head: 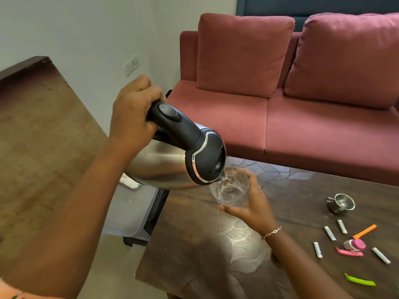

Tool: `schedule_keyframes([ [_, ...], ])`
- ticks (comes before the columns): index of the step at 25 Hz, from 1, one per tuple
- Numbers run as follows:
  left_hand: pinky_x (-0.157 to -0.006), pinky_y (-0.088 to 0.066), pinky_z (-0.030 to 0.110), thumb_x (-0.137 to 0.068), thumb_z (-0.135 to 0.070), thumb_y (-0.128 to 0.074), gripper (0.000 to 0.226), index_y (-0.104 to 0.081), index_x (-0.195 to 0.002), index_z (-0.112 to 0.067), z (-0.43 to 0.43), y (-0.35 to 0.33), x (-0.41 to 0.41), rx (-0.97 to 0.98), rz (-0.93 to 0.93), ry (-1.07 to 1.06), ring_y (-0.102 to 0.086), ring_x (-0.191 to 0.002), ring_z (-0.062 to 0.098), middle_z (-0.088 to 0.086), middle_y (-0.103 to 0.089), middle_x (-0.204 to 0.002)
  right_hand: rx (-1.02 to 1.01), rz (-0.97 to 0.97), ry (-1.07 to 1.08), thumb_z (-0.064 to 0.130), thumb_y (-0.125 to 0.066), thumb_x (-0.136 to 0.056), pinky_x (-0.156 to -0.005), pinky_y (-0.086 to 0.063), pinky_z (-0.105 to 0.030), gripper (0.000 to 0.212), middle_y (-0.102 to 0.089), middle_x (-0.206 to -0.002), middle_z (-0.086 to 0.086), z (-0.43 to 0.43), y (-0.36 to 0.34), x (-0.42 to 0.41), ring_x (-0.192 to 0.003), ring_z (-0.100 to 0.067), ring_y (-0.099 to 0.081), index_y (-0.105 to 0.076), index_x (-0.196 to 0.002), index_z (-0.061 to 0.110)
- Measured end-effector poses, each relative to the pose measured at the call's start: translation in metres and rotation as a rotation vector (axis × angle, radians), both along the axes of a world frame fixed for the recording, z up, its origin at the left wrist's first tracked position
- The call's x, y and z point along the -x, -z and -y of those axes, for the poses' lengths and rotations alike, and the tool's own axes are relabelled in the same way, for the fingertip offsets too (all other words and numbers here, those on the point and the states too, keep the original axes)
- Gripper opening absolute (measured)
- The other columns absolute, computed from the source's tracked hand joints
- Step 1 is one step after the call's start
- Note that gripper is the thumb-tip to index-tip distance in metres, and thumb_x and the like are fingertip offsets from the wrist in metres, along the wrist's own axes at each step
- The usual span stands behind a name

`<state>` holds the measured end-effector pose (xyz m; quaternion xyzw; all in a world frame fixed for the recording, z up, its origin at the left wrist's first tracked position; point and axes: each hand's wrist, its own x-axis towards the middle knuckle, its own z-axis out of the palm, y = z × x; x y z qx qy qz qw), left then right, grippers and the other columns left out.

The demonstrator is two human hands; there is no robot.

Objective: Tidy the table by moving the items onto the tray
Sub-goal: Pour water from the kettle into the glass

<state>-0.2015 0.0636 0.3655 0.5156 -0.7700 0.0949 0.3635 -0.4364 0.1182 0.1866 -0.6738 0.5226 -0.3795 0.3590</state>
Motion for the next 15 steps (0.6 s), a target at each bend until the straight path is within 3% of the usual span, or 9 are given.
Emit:
schedule_keyframes([
  [15, -0.059, -0.031, 0.031, -0.064, 0.008, -0.053, 0.012, -0.059, -0.074, 0.004, -0.0026, -0.0069, 0.0092, 0.066, 0.173, -0.048, -0.048, -0.070, 0.034, 0.020, -0.050, -0.077, -0.010, -0.007, -0.016, 0.022, -0.086, -0.057, -0.084, -0.034, -0.005, 0.085, -0.048, -0.122, 0.001, -0.0050, -0.0010, 0.0070, -0.110, -0.012, -0.048, -0.029, -0.121, 0.028],
])
